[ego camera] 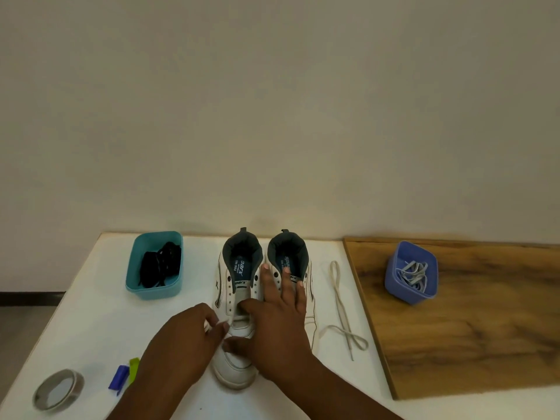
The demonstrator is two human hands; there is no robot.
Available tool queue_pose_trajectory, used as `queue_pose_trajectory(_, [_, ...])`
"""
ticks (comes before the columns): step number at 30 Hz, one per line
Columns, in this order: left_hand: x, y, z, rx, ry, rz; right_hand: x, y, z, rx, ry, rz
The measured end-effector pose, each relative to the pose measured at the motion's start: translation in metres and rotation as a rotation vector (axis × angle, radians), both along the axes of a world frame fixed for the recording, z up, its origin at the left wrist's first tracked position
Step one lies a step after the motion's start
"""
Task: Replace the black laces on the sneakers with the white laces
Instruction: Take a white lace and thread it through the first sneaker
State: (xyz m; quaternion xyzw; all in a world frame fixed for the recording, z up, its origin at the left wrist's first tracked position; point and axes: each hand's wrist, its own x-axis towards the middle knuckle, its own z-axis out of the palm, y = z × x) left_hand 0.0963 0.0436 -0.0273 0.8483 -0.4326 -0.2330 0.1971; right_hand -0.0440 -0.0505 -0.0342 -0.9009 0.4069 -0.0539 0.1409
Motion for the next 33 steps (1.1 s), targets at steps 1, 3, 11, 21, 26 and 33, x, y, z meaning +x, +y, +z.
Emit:
queue_pose_trajectory(1, [0.001,0.000,0.001,0.026,-0.007,-0.008,0.000,0.000,0.001,0.002,-0.002,0.000])
queue_pose_trajectory(3, [0.004,-0.003,0.002,-0.002,0.065,-0.006,0.000,0.001,0.001,0.003,0.008,-0.001])
queue_pose_trajectory(11, [0.016,-0.018,0.014,-0.266,0.679,0.797,0.001,0.004,0.006,0.020,0.012,-0.007])
queue_pose_trajectory(21, [-0.005,-0.014,0.009,-0.210,0.369,0.314,-0.002,0.003,0.001,-0.011,0.013,-0.007])
queue_pose_trajectory(26, [-0.007,-0.007,0.006,-0.025,0.064,0.013,-0.001,0.003,0.001,-0.035,-0.016,-0.020])
queue_pose_trajectory(33, [-0.001,-0.011,0.018,-0.014,-0.020,0.078,0.002,0.005,0.002,-0.048,0.011,-0.029])
